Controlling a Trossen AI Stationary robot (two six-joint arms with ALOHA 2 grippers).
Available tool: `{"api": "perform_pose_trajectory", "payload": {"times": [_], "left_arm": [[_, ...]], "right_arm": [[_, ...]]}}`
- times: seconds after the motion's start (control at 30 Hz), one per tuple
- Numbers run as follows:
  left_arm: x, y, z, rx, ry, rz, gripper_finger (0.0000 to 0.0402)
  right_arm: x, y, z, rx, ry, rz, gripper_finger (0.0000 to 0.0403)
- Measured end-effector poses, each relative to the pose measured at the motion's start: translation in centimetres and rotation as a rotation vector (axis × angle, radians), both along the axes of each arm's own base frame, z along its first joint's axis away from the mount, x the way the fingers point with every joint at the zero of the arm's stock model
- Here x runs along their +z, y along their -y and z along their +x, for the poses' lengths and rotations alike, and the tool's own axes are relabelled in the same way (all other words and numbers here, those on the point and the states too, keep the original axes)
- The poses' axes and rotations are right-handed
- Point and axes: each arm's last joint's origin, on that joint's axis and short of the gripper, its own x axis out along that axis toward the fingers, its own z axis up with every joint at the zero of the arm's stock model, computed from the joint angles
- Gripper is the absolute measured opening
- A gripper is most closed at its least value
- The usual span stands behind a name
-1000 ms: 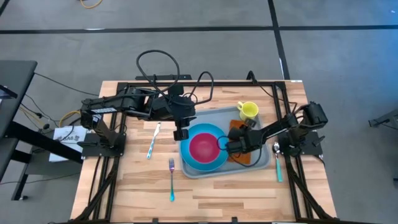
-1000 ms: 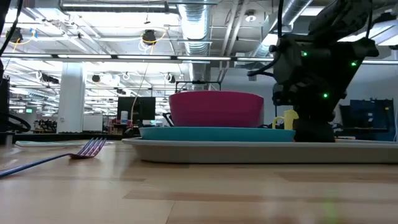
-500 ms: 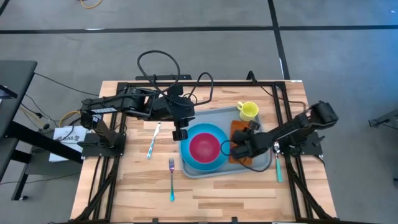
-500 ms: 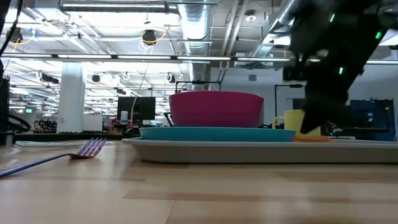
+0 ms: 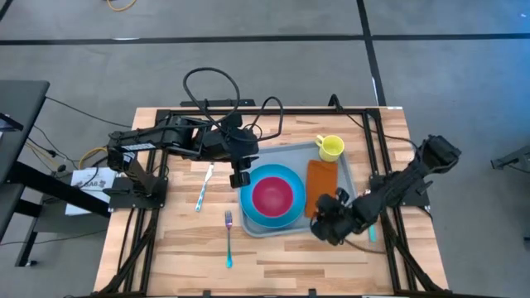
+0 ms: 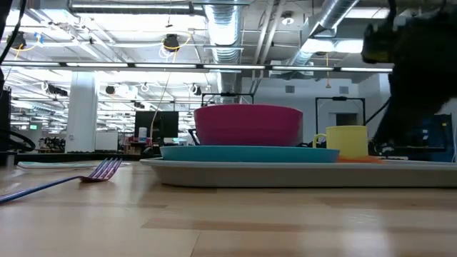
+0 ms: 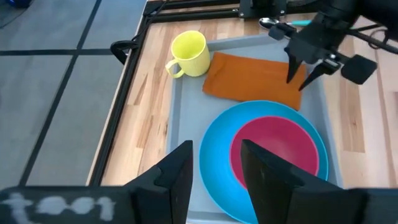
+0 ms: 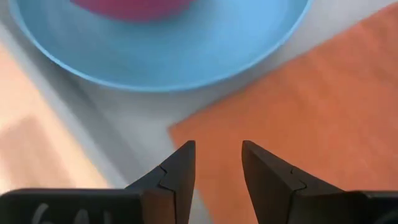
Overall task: Set up tray
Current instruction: Put the brown napkin on the serving tray to the right of the blue plate
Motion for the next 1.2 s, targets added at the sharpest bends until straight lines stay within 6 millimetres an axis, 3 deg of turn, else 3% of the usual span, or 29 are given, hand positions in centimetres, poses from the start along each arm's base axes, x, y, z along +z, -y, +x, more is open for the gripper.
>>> {"api": "perform_pose_trajectory", "payload": {"times": [0.23, 0.33, 0.67, 0.9, 1.2], "left_arm": [[0.0, 0.0, 0.0, 0.0, 0.003, 0.0, 0.0125], [0.0, 0.0, 0.0, -0.001, 0.003, -0.001, 0.0125], [0.0, 0.0, 0.0, -0.007, 0.0, 0.006, 0.0125], [0.0, 0.0, 0.0, -0.008, -0.002, 0.004, 0.0125], [0.0, 0.0, 0.0, -0.008, -0.002, 0.004, 0.0125]], "right_arm": [[-3.9, -0.5, 0.3, 0.0, -0.143, -0.088, 0.0123], [-4.3, -0.5, 0.3, -0.02, -0.164, -0.086, 0.0123], [-2.3, -0.5, -2.2, -0.004, -0.258, -0.061, 0.0123], [-1.9, -0.4, -3.7, -0.042, -0.343, -0.093, 0.0123], [-2.1, -0.6, -3.8, -0.056, -0.338, -0.094, 0.0123]]}}
